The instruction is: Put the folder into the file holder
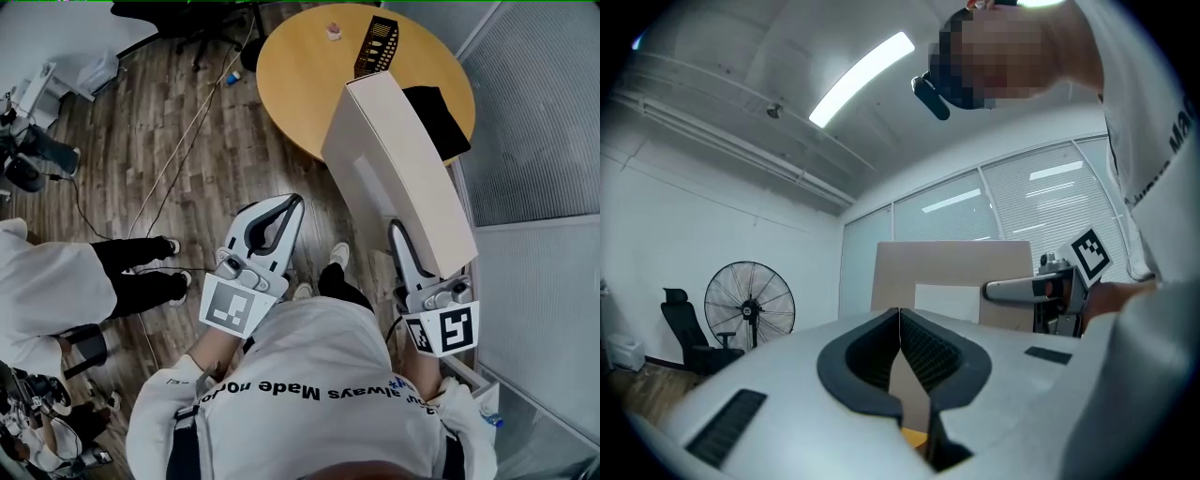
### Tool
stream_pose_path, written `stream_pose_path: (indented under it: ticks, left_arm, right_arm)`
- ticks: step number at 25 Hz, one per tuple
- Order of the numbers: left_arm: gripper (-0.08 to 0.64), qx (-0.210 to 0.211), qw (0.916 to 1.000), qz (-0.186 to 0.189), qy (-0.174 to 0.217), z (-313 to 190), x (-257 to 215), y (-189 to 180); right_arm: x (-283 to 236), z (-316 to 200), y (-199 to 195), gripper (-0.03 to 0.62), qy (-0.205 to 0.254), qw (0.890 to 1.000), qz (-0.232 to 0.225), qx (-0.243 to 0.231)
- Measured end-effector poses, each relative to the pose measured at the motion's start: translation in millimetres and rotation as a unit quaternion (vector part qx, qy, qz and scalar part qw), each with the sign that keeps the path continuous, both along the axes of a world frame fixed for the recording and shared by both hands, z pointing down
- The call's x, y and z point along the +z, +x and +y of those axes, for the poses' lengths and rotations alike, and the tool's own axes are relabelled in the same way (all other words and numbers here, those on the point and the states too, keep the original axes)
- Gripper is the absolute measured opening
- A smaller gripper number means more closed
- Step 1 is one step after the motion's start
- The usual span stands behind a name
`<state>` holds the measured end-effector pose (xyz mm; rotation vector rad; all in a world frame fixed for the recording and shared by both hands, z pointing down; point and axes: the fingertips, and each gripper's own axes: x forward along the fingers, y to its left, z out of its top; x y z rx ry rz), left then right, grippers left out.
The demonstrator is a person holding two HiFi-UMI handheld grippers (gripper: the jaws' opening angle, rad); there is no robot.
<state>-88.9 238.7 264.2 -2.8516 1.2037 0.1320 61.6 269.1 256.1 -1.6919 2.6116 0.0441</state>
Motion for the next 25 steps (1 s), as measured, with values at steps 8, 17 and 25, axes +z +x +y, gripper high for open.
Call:
stream_pose_path:
  ticks: [8,17,25]
  left_arm:
    - [0.025,-0.005,1.0000,-0.004,-0.001,-36,-3,39]
    - [0.025,-0.010,0.9999,-0.010,-0.005,-62,-3,78]
    - [0.025,-0.013,0.9997,-0.018,-0.009,-86,4,113]
  right_arm:
    - [-3,-38,39,0.278,-0.002,1.000,-0.002,-0.006]
    - [-1,-66,78,0.278,-0.007,1.000,-0.007,-0.012]
    - [4,-92,115,0.278,-0.006,1.000,-0.012,-0.016]
